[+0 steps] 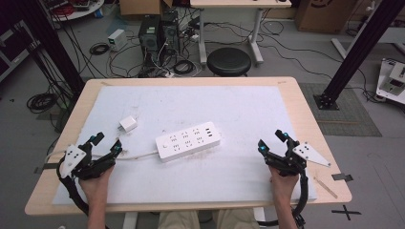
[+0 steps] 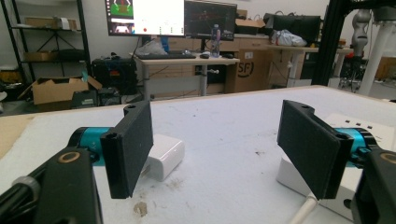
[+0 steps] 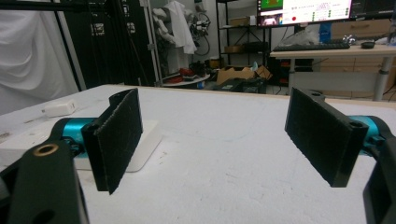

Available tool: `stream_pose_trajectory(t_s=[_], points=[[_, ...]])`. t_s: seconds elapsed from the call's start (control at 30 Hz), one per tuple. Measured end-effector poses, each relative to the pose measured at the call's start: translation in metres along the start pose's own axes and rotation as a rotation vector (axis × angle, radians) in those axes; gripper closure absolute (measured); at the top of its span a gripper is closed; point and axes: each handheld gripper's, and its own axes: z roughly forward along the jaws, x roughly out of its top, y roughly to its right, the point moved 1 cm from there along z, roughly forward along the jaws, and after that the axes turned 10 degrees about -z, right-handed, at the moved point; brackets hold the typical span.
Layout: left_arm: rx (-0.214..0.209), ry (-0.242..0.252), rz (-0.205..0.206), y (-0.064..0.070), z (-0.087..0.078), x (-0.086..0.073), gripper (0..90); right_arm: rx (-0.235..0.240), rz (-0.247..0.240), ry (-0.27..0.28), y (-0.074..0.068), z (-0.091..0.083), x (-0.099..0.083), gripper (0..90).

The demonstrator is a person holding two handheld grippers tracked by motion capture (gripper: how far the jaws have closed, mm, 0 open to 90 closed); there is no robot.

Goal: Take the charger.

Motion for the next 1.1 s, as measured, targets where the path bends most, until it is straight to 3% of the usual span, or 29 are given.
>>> stream_pose_trajectory(t_s=[0.53, 0.6, 0.87, 1.1], points=[[0.008, -0.005, 0.018, 0.001, 0.001, 0.000, 26.8, -0.002, -0.007, -0.014, -0.001, 0.002, 0.000, 19.4], [0.008, -0.032, 0.048, 0.004, 0.004, 0.000, 26.8, -0.001, -0.013, -0.017, -0.001, 0.002, 0.000, 19.5], [-0.034, -0.126, 0.024, 0.007, 0.007, 0.004, 26.8, -0.003, -0.014, -0.029, -0.002, 0.003, 0.000, 19.5], [-0.051, -0.174, 0.053, 0.005, 0.008, 0.019, 26.0, 0.001, -0.025, -0.031, -0.003, 0.004, 0.000, 19.4]])
